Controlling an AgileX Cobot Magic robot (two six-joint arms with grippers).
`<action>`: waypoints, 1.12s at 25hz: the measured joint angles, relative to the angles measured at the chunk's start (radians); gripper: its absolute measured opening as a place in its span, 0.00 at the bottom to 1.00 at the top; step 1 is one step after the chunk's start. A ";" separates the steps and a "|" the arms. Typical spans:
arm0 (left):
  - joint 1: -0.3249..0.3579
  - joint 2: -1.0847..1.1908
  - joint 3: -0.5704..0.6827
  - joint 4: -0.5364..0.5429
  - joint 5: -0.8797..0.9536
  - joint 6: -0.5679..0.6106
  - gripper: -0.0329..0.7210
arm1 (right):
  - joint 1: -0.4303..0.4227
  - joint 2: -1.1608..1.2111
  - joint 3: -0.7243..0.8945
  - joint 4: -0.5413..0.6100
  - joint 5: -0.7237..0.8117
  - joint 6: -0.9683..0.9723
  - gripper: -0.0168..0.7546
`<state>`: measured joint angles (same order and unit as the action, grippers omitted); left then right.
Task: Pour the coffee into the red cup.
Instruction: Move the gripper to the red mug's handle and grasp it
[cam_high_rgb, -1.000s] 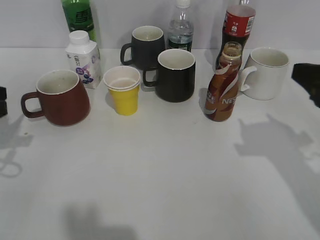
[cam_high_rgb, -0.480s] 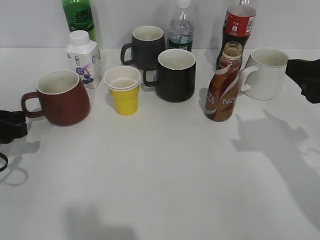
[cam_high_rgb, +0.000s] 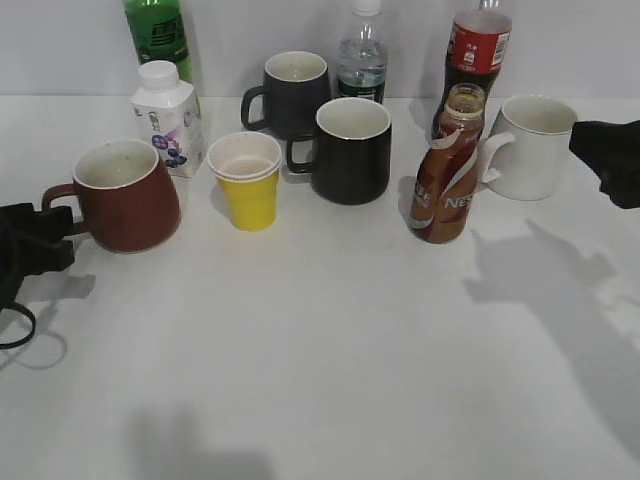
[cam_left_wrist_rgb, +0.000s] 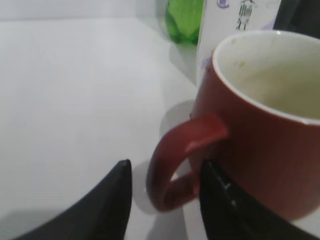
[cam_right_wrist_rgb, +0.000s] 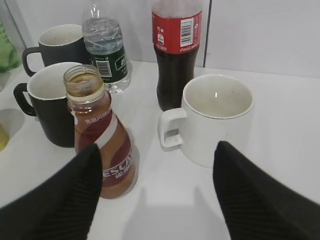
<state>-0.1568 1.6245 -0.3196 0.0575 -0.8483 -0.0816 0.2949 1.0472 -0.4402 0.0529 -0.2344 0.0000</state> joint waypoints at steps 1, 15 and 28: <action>0.000 0.021 0.000 0.000 -0.037 0.000 0.51 | 0.000 0.000 0.000 0.000 0.000 0.000 0.69; 0.000 0.170 -0.023 -0.036 -0.260 0.009 0.51 | 0.000 0.001 0.000 -0.004 -0.002 0.000 0.68; 0.000 0.316 -0.190 -0.041 -0.277 0.026 0.23 | 0.001 0.001 0.000 -0.066 0.008 0.000 0.67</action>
<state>-0.1568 1.9409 -0.5095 0.0170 -1.1255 -0.0558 0.2958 1.0484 -0.4402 -0.0127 -0.2268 0.0000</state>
